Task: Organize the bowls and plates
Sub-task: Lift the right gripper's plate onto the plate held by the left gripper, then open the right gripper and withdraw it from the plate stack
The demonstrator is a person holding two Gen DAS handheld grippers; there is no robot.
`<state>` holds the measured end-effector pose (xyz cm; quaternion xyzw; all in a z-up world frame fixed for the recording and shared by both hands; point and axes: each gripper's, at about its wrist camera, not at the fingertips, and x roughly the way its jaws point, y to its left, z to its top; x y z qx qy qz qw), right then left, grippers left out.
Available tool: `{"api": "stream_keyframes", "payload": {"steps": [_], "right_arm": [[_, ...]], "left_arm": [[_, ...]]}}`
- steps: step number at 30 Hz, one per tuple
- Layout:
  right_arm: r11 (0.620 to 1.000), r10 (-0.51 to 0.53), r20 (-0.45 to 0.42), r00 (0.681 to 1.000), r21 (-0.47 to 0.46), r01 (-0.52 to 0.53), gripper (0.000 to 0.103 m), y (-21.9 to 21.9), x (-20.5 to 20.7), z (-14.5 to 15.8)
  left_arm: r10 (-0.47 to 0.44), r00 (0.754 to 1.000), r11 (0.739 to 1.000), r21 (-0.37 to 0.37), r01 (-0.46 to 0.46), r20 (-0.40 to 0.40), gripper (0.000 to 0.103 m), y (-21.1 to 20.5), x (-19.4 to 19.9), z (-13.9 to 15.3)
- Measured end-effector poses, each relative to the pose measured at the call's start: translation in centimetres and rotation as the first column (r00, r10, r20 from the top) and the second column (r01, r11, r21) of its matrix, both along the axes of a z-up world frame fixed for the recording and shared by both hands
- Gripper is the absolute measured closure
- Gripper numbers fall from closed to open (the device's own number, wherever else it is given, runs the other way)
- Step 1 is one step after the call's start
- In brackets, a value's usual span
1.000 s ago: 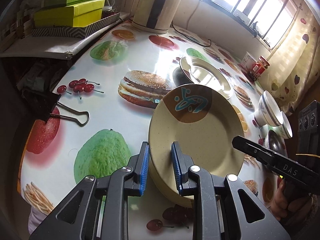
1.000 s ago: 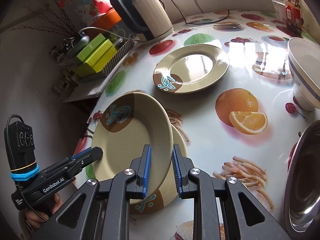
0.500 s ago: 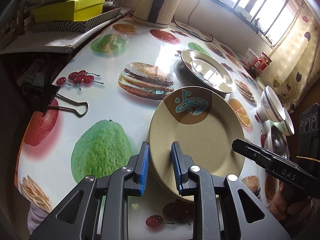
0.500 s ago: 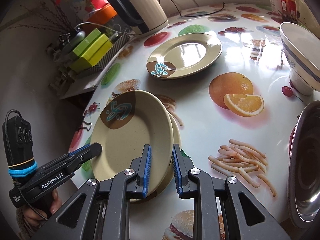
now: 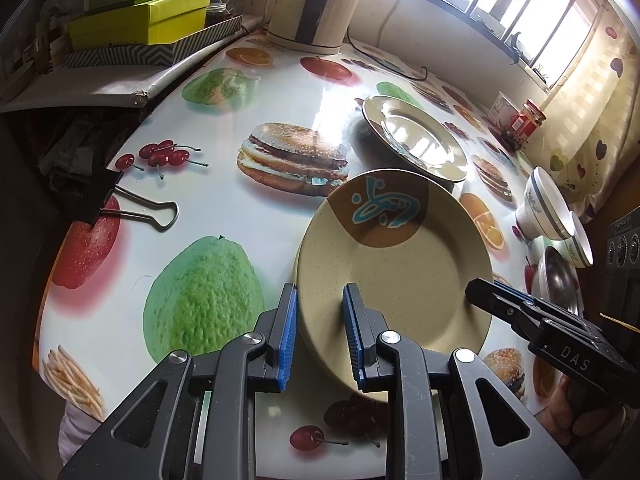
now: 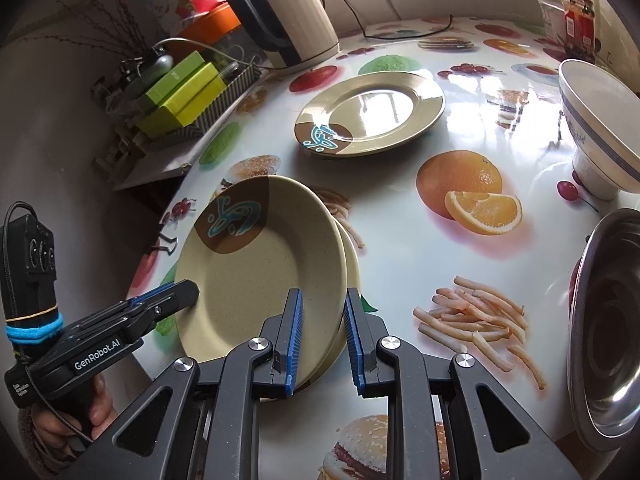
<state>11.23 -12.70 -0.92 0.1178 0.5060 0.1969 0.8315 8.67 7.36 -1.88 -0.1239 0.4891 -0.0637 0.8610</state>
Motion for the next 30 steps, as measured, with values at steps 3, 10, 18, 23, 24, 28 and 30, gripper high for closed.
{"api": "stream_keyframes", "payload": {"steps": [3,10,18,23,24,28,30], "right_arm": [[1.0,-0.001,0.005,1.0,-0.006,0.001,0.082,0.0,-0.1,0.0],[0.999,-0.011,0.014,1.0,-0.036,0.012,0.08,0.1,-0.1,0.1],[0.999,-0.01,0.017,1.0,-0.036,0.011,0.08,0.0,-0.1,0.0],[0.999,-0.017,0.014,1.0,-0.038,0.017,0.08,-0.2,0.0,0.0],[0.999,-0.02,0.015,1.0,-0.04,0.021,0.08,-0.3,0.1,0.0],[0.998,-0.042,0.035,0.999,-0.043,0.043,0.074,-0.9,0.6,0.4],[0.997,-0.056,0.044,0.997,-0.044,0.058,0.072,-1.3,1.0,0.7]], "left_arm": [[0.002,1.0,1.0,0.001,-0.002,-0.002,0.08,-0.1,0.0,0.0],[0.007,1.0,1.0,0.028,-0.006,-0.006,0.08,-0.2,0.1,-0.2],[0.013,1.0,1.0,0.017,-0.013,-0.007,0.08,0.0,0.2,-0.2],[0.021,1.0,0.999,0.026,-0.021,-0.006,0.079,0.2,0.5,0.1],[0.021,1.0,1.0,0.019,-0.021,-0.003,0.079,0.3,0.7,0.2],[0.029,0.999,0.999,0.013,-0.029,0.014,0.079,0.6,1.6,0.8],[0.03,0.999,0.999,0.011,-0.03,0.018,0.079,0.6,2.2,1.2]]}}
